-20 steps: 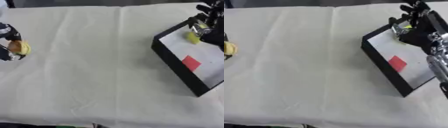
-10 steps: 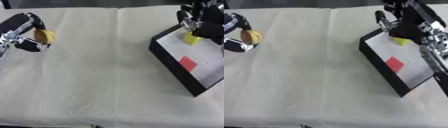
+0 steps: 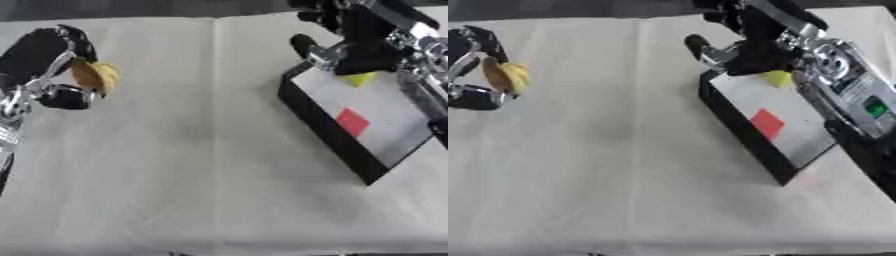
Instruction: Pick up the objects with one hand, pass them to the other hand, and then place them into the box on the other side of the table.
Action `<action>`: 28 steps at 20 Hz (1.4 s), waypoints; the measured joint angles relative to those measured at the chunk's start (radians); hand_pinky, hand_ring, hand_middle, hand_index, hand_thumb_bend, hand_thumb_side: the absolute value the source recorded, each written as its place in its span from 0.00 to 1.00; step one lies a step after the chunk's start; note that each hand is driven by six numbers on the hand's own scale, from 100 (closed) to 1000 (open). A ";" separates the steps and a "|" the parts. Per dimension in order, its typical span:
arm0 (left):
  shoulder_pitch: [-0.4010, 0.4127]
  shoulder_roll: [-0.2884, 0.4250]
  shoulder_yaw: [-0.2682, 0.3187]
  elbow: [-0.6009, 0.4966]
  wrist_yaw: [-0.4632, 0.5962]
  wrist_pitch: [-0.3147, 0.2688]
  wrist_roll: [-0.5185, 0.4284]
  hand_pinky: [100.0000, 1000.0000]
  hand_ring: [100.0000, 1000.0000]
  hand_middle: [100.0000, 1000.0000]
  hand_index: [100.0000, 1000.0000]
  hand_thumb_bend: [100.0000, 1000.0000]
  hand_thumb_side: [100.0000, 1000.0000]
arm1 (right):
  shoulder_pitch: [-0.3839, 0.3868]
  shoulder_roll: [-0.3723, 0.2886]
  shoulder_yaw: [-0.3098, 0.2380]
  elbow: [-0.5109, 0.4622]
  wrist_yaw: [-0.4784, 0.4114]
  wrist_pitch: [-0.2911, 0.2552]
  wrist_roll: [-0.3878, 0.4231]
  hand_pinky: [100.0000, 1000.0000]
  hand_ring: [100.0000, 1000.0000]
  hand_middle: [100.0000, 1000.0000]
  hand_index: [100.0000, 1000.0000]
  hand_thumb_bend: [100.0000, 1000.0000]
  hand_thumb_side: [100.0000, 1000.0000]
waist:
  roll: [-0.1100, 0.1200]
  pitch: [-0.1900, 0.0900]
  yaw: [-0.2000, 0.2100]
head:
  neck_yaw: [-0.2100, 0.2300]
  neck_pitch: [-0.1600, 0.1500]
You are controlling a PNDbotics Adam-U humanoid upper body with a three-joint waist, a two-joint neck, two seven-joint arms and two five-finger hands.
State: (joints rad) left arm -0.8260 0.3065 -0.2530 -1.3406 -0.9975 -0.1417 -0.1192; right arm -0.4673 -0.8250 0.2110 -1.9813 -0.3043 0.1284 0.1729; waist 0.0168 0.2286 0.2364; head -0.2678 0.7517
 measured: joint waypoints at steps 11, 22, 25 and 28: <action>0.026 -0.077 -0.002 -0.007 0.084 -0.027 0.109 0.68 0.52 0.42 0.37 0.06 0.00 | -0.127 -0.025 0.094 0.000 0.143 0.017 0.079 0.99 0.98 0.95 1.00 0.25 0.00 | -0.012 -0.008 0.001 | -0.050 0.003; 0.044 -0.157 -0.001 -0.007 0.079 -0.054 0.144 0.68 0.51 0.42 0.36 0.00 0.00 | -0.250 0.001 0.167 -0.003 0.227 0.079 0.123 0.96 0.93 0.88 1.00 0.07 0.00 | -0.022 -0.012 -0.003 | -0.071 0.012; 0.044 -0.186 -0.001 -0.007 0.070 -0.067 0.166 0.68 0.51 0.42 0.37 0.00 0.00 | -0.274 0.022 0.191 -0.003 0.232 0.112 0.125 0.97 0.93 0.88 1.00 0.04 0.00 | -0.024 -0.012 -0.002 | -0.077 0.012; 0.044 -0.210 -0.002 -0.007 0.053 -0.080 0.198 0.68 0.51 0.42 0.37 0.00 0.00 | -0.286 0.039 0.210 -0.003 0.233 0.143 0.128 0.98 0.94 0.89 1.00 0.11 0.00 | -0.023 -0.012 0.000 | -0.083 0.012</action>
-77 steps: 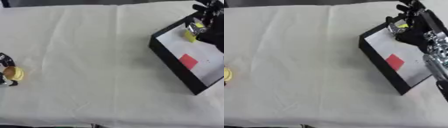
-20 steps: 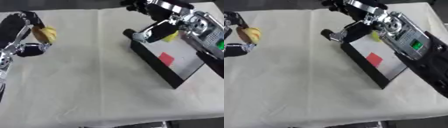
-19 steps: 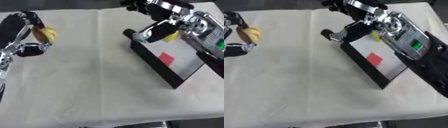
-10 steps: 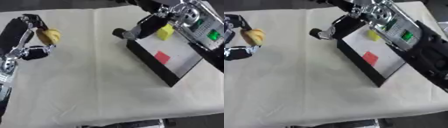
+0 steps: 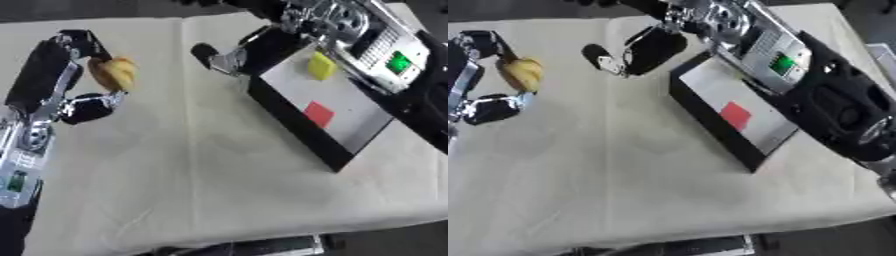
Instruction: Pick up the objects with one hand, pass them to the other hand, and then place them into the box on the other side of the table.
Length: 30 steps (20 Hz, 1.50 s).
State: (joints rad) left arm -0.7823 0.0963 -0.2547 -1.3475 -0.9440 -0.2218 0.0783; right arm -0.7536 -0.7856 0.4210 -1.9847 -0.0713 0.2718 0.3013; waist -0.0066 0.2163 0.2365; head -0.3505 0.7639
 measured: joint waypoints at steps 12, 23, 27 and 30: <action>0.000 -0.058 0.007 0.019 -0.205 0.032 0.106 0.67 0.52 0.42 0.37 0.12 0.00 | -0.021 0.041 0.031 0.000 0.004 0.178 0.012 1.00 1.00 0.97 1.00 0.27 0.26 | 0.001 0.000 0.010 | -0.022 0.000; 0.000 -0.142 0.039 0.038 -0.386 0.089 0.132 0.66 0.51 0.42 0.36 0.13 0.00 | -0.057 0.099 0.059 0.000 -0.005 0.352 -0.031 1.00 1.00 0.99 1.00 0.25 0.30 | -0.009 0.001 0.020 | -0.041 0.000; 0.000 -0.155 0.045 0.030 -0.395 0.108 0.149 0.66 0.51 0.41 0.36 0.09 0.00 | -0.057 0.113 0.068 0.010 -0.005 0.391 -0.062 1.00 1.00 0.99 1.00 0.25 0.30 | -0.011 0.001 0.024 | -0.051 0.000; 0.000 -0.159 0.046 0.016 -0.387 0.119 0.176 0.65 0.50 0.41 0.35 0.04 0.00 | -0.058 0.120 0.075 0.029 -0.005 0.404 -0.081 1.00 1.00 0.99 1.00 0.26 0.30 | -0.013 0.002 0.025 | -0.056 0.000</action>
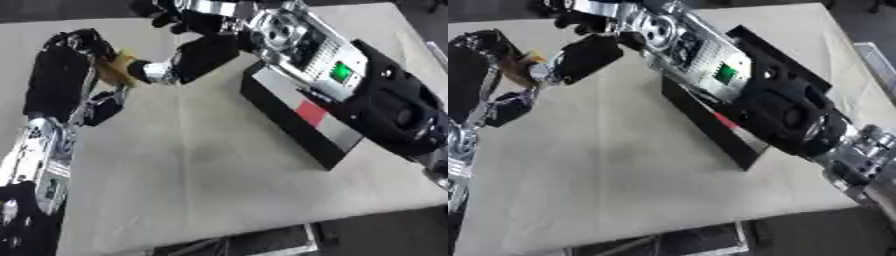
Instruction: Pick up the objects with one hand, pass them to the other hand, and then place them into the box on the other side of the table.
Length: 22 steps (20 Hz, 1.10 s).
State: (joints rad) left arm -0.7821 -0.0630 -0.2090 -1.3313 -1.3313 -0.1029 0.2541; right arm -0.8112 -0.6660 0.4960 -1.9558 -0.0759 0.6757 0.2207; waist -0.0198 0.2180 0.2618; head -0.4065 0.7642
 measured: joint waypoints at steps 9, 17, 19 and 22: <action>0.000 -0.023 -0.002 -0.011 0.015 -0.004 0.066 0.65 0.50 0.41 0.36 0.05 0.00 | -0.008 0.033 0.029 0.094 0.010 -0.001 -0.039 1.00 1.00 1.00 1.00 0.25 0.34 | -0.006 0.010 0.012 | -0.018 0.000; -0.002 -0.045 -0.003 -0.009 -0.012 -0.013 0.075 0.66 0.50 0.41 0.36 0.06 0.00 | -0.016 0.057 0.029 0.139 -0.009 -0.014 -0.052 1.00 1.00 1.00 1.00 0.22 0.36 | -0.009 0.018 0.017 | -0.022 -0.001; -0.004 -0.052 -0.003 -0.009 -0.019 -0.014 0.078 0.66 0.50 0.41 0.36 0.05 0.00 | -0.017 0.063 0.029 0.146 -0.013 -0.015 -0.055 1.00 1.00 1.00 1.00 0.22 0.36 | -0.011 0.019 0.019 | -0.024 -0.001; -0.008 -0.061 -0.003 -0.009 -0.026 -0.016 0.086 0.66 0.50 0.41 0.36 0.06 0.00 | -0.020 0.069 0.029 0.163 -0.015 -0.014 -0.062 1.00 1.00 1.00 1.00 0.23 0.34 | -0.012 0.024 0.022 | -0.028 -0.001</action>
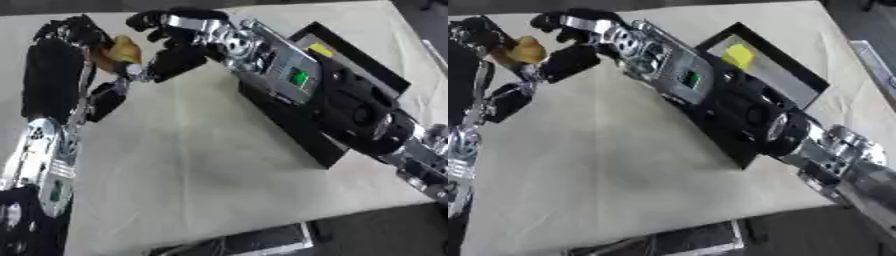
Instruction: Pick up the objects with one hand, pass them to the other hand, and then place them into the box on the other side of the table.
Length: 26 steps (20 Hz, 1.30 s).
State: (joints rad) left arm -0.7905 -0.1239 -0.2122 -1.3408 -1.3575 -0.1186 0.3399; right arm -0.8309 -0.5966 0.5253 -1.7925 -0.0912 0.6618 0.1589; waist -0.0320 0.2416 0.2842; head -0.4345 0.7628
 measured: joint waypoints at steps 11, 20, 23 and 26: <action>-0.002 -0.021 -0.023 -0.001 -0.014 -0.020 0.020 0.66 0.50 0.41 0.36 0.06 0.00 | -0.006 0.030 0.007 0.074 0.013 -0.013 -0.012 1.00 0.99 0.96 1.00 0.12 0.34 | -0.004 0.004 0.012 | -0.019 -0.001; -0.002 -0.026 -0.032 0.000 -0.011 -0.035 0.017 0.66 0.50 0.41 0.37 0.04 0.00 | -0.014 0.058 0.006 0.109 -0.077 -0.020 -0.084 0.96 0.79 0.61 0.86 0.00 0.00 | -0.006 0.013 0.016 | -0.026 -0.001; -0.002 -0.026 -0.035 0.000 -0.007 -0.036 0.018 0.66 0.50 0.41 0.38 0.05 0.00 | -0.014 0.059 0.006 0.117 -0.137 -0.031 -0.112 0.93 0.72 0.47 0.75 0.01 0.00 | -0.006 0.013 0.016 | -0.029 -0.002; -0.002 -0.026 -0.036 0.000 -0.006 -0.038 0.021 0.66 0.50 0.41 0.39 0.05 0.00 | -0.014 0.058 0.006 0.124 -0.183 -0.035 -0.119 0.91 0.64 0.39 0.69 0.16 0.00 | -0.006 0.013 0.015 | -0.031 -0.002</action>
State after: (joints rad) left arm -0.7923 -0.1499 -0.2480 -1.3408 -1.3632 -0.1563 0.3607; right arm -0.8446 -0.5385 0.5310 -1.6687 -0.2743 0.6272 0.0402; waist -0.0377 0.2547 0.2990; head -0.4652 0.7613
